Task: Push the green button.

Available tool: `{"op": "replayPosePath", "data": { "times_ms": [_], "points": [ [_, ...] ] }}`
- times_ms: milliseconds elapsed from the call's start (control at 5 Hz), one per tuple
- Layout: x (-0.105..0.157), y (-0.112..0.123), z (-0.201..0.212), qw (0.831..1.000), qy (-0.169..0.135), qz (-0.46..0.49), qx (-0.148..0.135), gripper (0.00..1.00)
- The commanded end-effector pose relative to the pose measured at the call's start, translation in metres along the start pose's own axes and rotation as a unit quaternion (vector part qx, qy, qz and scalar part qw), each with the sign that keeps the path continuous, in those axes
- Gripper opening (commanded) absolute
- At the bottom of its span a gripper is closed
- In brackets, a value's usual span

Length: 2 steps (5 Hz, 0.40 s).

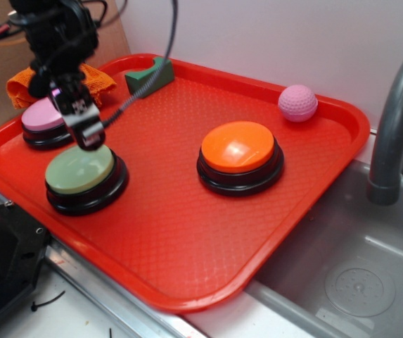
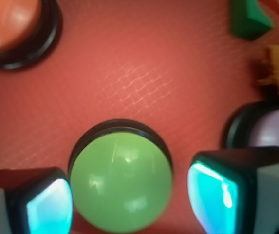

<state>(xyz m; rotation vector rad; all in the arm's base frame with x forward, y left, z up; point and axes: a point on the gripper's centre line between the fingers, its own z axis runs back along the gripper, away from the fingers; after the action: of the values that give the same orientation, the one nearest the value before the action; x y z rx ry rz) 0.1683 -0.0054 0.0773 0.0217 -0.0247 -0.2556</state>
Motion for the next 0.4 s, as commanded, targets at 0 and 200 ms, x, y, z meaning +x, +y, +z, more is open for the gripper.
{"op": "replayPosePath", "data": {
  "times_ms": [0,200],
  "points": [
    [0.008,-0.007,-0.021,0.999,0.013,-0.029,0.001,1.0],
    [0.004,-0.006,-0.033,0.999,0.037,-0.035,0.0,1.0]
  ]
}}
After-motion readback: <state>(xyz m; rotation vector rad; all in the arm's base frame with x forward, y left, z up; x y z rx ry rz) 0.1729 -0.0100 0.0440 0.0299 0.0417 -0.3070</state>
